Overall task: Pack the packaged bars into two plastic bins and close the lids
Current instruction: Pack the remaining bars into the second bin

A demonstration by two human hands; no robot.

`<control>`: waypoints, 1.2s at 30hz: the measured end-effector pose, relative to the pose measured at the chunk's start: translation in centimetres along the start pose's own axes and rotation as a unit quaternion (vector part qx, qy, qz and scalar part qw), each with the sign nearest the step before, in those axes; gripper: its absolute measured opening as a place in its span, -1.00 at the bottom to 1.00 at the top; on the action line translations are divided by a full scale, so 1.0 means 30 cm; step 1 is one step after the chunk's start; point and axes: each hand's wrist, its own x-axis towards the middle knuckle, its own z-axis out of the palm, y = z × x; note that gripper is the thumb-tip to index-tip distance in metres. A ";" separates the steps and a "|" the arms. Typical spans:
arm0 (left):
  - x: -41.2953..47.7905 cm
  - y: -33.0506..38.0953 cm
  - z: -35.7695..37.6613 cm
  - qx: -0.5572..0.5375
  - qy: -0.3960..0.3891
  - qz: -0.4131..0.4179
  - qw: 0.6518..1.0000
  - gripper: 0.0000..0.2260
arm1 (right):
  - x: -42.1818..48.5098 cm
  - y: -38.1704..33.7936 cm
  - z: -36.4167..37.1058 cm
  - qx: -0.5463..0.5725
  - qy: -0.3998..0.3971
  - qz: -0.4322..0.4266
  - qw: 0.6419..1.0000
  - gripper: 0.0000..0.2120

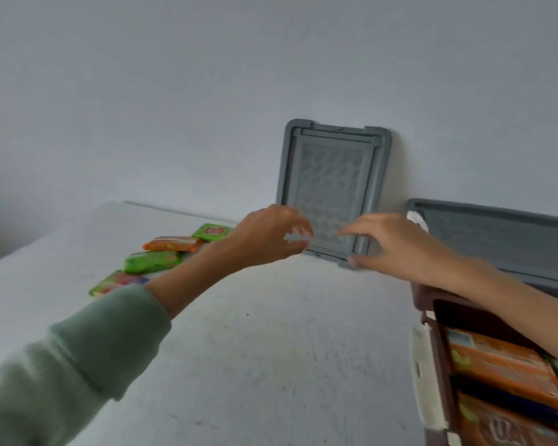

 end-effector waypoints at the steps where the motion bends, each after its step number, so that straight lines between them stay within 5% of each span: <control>1: -0.025 -0.084 -0.020 0.003 0.002 -0.032 0.999 -0.79 | 0.083 -0.031 0.029 0.004 -0.002 -0.015 1.000 -0.57; 7: -0.124 -0.569 -0.074 -0.011 -0.043 -0.211 0.977 -0.65 | 0.528 -0.227 0.227 0.014 -0.048 -0.055 0.997 -0.53; 13: -0.143 -0.916 0.039 -0.043 -0.168 -0.302 0.937 -0.32 | 0.838 -0.326 0.489 0.008 -0.108 -0.054 0.993 -0.46; 19: -0.140 -1.040 0.157 -0.069 -0.204 -0.285 0.934 -0.26 | 0.983 -0.322 0.703 -0.021 -0.168 -0.018 0.985 -0.31; 25: -0.144 -1.107 0.222 -0.099 -0.201 -0.238 0.945 -0.33 | 1.011 -0.308 0.806 -0.053 -0.193 -0.007 0.980 -0.43; 36: -0.105 -1.034 0.140 -0.014 -0.119 -0.198 0.973 -0.43 | 0.980 -0.322 0.676 0.011 -0.163 0.040 0.986 -0.40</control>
